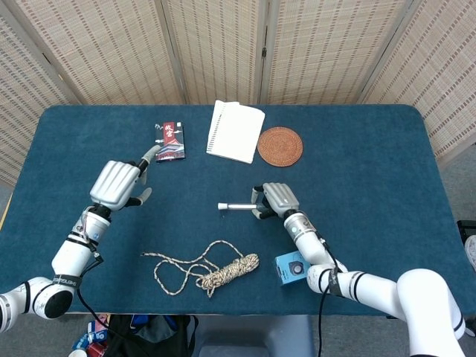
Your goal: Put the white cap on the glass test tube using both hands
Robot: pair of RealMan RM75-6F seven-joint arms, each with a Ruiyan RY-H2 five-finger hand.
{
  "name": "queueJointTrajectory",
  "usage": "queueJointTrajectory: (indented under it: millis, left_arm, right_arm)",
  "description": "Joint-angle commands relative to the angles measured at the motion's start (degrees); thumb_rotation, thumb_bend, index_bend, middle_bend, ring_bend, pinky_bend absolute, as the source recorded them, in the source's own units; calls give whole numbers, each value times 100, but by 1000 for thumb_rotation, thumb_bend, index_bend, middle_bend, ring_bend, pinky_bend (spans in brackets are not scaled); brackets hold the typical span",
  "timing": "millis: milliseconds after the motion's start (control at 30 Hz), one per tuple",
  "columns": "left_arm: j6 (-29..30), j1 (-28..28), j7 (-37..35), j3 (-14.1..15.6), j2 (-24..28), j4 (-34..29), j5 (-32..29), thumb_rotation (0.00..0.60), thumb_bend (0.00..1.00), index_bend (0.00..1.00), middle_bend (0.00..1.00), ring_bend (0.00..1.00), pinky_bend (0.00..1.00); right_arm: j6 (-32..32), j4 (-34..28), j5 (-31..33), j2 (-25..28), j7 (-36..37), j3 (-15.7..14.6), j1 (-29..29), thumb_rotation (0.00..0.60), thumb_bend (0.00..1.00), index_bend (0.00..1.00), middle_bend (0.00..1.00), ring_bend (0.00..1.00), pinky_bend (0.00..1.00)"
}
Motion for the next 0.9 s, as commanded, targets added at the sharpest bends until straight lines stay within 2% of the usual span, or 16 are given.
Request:
queueJointTrajectory:
  millis: [33,100,300,467,700,833,900]
  left_arm:
    - [-2,21,-9,-4,3,13,2,600,326,0,553,508,790]
    - [-11,37,-5,-3,2,23,7,600,326,0,553,508,791]
    - [-73,72,22,2,27,2,-21,600,326,0,553,508,790]
    - [-60,120,23,-19,51,11,-52,600,326,0,553,508,790]
    - [-88,237,-70,2,123,-35,-138,600,326,0,553,522,790]
    - [-58,377,-147,36,259,-54,-201,600,326,0,553,522,790]
    - [-12,472,-132,65,360,-92,-267,600,326,1,553,522,775]
  right_arm:
    - [-30,201,-105,-155,53,34,-7,600,591,891,1000,1000,1000]
    - [-59,246,-92,-191,26,50,-12,600,544,822,1000,1000,1000]
    - [-99,246,100,-218,-198,82,-37,600,298,515,1000,1000,1000]
    - [-62,120,189,-157,-294,127,-97,600,163,356,1000,1000,1000]
    - [41,-204,196,75,-368,175,-204,600,126,290,1000,1000,1000]
    - [288,-742,25,577,-371,204,-400,600,123,278,1000,1000,1000]
    - [535,-1169,-118,990,-444,183,-568,600,124,278,1000,1000,1000]
